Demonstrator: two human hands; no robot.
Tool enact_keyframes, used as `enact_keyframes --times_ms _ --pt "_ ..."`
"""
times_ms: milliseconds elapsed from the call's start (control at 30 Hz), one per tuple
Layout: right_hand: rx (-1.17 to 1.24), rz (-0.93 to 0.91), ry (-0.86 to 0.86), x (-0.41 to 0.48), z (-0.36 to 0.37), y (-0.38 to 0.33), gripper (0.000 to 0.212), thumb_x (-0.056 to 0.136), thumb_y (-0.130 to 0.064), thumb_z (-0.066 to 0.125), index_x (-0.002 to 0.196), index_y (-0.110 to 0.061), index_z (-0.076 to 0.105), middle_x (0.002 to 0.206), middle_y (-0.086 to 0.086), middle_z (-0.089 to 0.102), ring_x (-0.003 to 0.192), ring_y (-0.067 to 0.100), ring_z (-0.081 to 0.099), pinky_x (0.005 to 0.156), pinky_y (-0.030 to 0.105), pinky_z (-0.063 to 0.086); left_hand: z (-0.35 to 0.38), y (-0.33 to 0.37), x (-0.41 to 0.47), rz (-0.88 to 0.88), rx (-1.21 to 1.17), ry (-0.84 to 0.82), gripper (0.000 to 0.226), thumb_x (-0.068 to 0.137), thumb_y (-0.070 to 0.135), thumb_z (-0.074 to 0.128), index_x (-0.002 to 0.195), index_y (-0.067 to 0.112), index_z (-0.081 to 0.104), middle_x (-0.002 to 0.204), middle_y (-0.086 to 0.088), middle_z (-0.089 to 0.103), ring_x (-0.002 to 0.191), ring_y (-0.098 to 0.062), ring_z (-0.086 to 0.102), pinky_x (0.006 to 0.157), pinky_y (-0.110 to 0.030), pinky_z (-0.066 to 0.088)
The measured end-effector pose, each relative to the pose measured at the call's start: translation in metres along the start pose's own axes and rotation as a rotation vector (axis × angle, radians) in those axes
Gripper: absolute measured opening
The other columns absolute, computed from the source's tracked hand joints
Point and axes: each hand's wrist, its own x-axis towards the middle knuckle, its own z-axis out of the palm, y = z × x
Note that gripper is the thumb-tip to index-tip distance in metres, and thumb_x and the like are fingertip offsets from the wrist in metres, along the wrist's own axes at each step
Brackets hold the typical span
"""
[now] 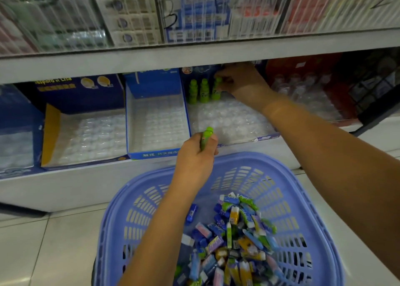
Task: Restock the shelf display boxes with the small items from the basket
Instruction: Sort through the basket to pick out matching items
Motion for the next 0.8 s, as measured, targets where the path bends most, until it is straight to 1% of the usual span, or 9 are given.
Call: enact_keyframes --times_ms 133,233,300,433,533,600,667,733,800 --pt "-0.035 0.071 -0.065 0.01 0.002 -0.004 0.026 0.091 -0.008 0.056 0.11 0.006 0.064 0.115 0.022 0.062 0.108 0.03 0.057 0.09 0.029 0.041 0.002 0.001 0.001 -0.006 -0.021 -0.004 0.032 0.099 0.032 0.045 0.089 0.005 0.058 0.074 -0.004 0.055 0.063 -0.017 0.047 0.069 -0.041 0.047" --pt "-0.063 0.102 -0.081 0.009 0.003 -0.006 0.023 0.09 -0.01 0.055 0.104 0.004 0.066 0.109 0.019 0.063 0.105 0.029 0.058 0.089 0.031 0.044 0.002 0.002 0.0 -0.058 -0.053 -0.001 0.03 0.099 0.034 0.043 0.086 0.011 0.058 0.07 0.001 0.056 0.057 -0.012 0.048 0.062 -0.032 0.046" --pt "-0.043 0.118 -0.075 0.006 0.002 -0.007 0.019 0.089 -0.011 0.054 0.096 0.003 0.065 0.099 0.018 0.062 0.099 0.026 0.058 0.083 0.029 0.045 0.002 0.006 0.001 -0.197 -0.272 0.006 0.031 0.101 0.031 0.04 0.089 0.014 0.062 0.065 0.003 0.056 0.05 -0.009 0.047 0.05 -0.023 0.043" --pt "0.146 0.196 -0.009 -0.012 -0.002 -0.015 0.036 0.084 -0.009 0.065 0.119 -0.003 0.059 0.114 0.017 0.064 0.108 0.028 0.06 0.094 0.037 0.047 -0.005 0.019 -0.002 -0.365 -0.801 -0.05 0.036 0.101 0.017 0.032 0.101 0.004 0.065 0.066 -0.005 0.054 0.046 -0.01 0.045 0.038 -0.02 0.037" --pt "0.274 0.228 0.061 -0.038 -0.009 -0.027 0.032 0.085 -0.011 0.066 0.116 -0.004 0.061 0.109 0.016 0.066 0.101 0.027 0.063 0.092 0.038 0.05 -0.009 0.018 -0.011 -0.295 -0.888 -0.074 0.03 0.101 0.014 0.037 0.115 0.0 0.06 0.079 -0.007 0.058 0.055 -0.011 0.051 0.046 -0.021 0.043" --pt "0.441 0.272 -0.036 -0.063 -0.013 -0.037 0.022 0.088 -0.014 0.064 0.105 -0.001 0.067 0.091 0.013 0.07 0.083 0.025 0.067 0.081 0.035 0.057 -0.012 0.016 -0.015 -0.21 -0.813 -0.045 0.024 0.099 0.011 0.042 0.114 0.006 0.06 0.087 -0.005 0.062 0.068 -0.012 0.057 0.055 -0.02 0.05" --pt "0.726 0.275 -0.179 -0.089 -0.019 -0.048 0.025 0.088 -0.02 0.065 0.103 -0.001 0.068 0.08 0.006 0.07 0.07 0.018 0.067 0.069 0.026 0.057 -0.013 0.016 -0.018 -0.137 -0.79 -0.035 0.023 0.098 0.01 0.045 0.112 0.006 0.062 0.086 -0.001 0.068 0.077 -0.011 0.062 0.065 -0.018 0.054" --pt "0.774 0.214 -0.261 -0.11 -0.023 -0.055 0.026 0.085 -0.026 0.067 0.104 -0.009 0.07 0.086 0.005 0.072 0.074 0.015 0.068 0.069 0.023 0.057 -0.014 0.017 -0.02 -0.073 -0.786 -0.054 0.023 0.097 0.012 0.047 0.114 0.007 0.062 0.089 0.0 0.072 0.083 -0.01 0.068 0.073 -0.019 0.055" --pt "0.789 0.214 -0.226 -0.118 -0.025 -0.057 0.025 0.082 -0.029 0.069 0.102 -0.013 0.071 0.087 0.005 0.071 0.074 0.01 0.067 0.068 0.02 0.057 -0.013 0.018 -0.023 0.015 -0.635 0.007 0.022 0.094 0.014 0.055 0.114 0.019 0.062 0.097 -0.001 0.07 0.089 -0.008 0.068 0.077 -0.018 0.053"
